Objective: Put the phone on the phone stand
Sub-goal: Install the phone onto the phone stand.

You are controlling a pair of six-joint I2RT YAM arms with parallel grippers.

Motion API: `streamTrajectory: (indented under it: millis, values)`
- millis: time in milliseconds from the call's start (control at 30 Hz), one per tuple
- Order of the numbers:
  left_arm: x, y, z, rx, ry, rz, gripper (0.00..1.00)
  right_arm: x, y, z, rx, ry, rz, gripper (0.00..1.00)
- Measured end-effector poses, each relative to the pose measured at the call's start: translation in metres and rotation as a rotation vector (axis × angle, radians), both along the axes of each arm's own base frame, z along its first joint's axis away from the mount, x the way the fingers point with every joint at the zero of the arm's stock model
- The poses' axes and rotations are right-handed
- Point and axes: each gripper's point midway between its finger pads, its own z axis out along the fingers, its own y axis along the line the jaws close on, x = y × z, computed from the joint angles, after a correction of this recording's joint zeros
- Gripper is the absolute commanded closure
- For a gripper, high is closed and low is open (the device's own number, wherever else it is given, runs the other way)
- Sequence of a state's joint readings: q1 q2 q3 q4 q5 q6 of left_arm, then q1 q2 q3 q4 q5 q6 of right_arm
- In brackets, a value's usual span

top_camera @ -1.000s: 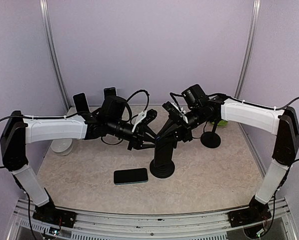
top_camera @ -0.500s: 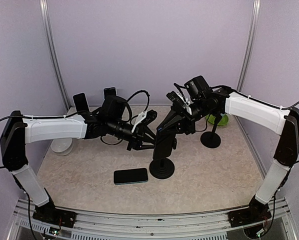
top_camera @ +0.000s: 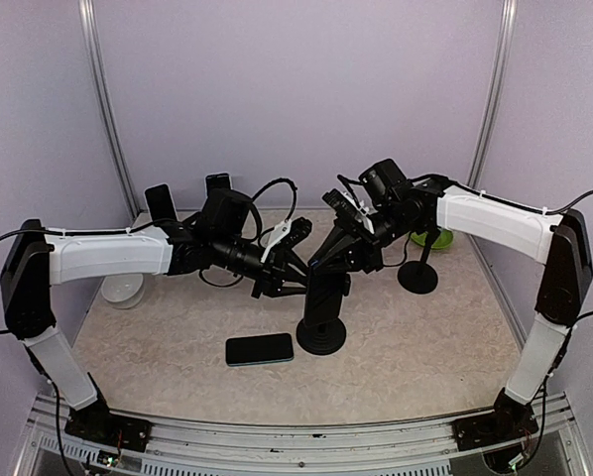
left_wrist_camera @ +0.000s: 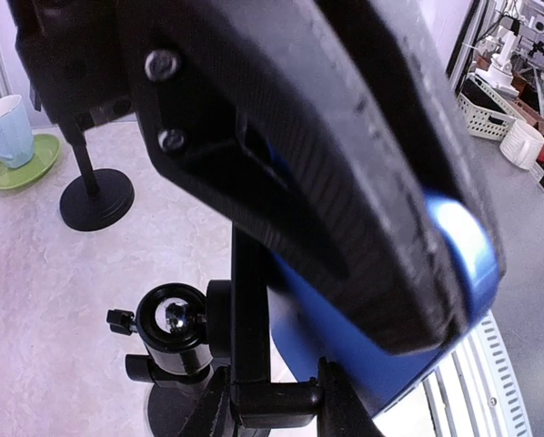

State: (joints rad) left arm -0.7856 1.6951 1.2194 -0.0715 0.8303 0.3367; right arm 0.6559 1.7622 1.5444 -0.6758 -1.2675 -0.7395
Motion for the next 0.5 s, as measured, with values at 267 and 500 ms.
streamTrajectory:
  millis: [267, 500]
  values:
    - [0.0012, 0.0001, 0.0010, 0.008, 0.003, 0.007, 1.00, 0.0025, 0.0014, -0.0091, -0.027, 0.022, -0.007, 1.00]
    - [0.0030, -0.0004, 0.0008, -0.001, 0.006, 0.021, 1.00, 0.0061, 0.0009, -0.0099, -0.063, 0.023, -0.045, 1.00]
